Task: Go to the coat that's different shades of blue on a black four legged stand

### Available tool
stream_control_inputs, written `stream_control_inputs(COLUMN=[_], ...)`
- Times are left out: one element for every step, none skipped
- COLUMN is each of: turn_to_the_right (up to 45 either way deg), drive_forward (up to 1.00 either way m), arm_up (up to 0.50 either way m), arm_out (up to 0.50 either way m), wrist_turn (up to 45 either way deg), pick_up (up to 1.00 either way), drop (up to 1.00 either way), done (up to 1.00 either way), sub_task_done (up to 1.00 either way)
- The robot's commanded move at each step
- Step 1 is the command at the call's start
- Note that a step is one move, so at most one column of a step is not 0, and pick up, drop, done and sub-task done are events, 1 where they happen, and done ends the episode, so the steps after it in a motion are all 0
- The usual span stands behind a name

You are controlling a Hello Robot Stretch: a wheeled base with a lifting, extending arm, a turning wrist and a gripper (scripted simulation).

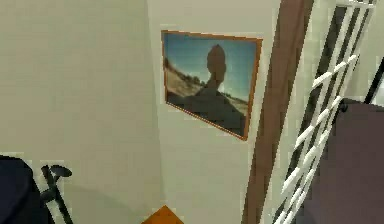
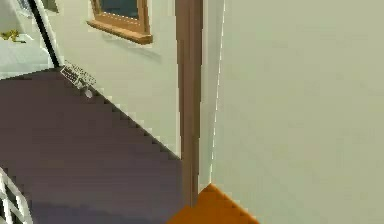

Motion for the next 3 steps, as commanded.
stream_control_inputs(turn_to_the_right=[45.0,27.0,0.0], drive_forward=[0.0,0.0,0.65], arm_up=[0.0,0.0,0.0], arm_out=[0.0,0.0,0.0], wrist_turn=[0.0,0.0,0.0], pick_up=[0.0,0.0,0.0], drop=[0.0,0.0,0.0], done=[0.0,0.0,0.0], sub_task_done=[0.0,0.0,0.0])
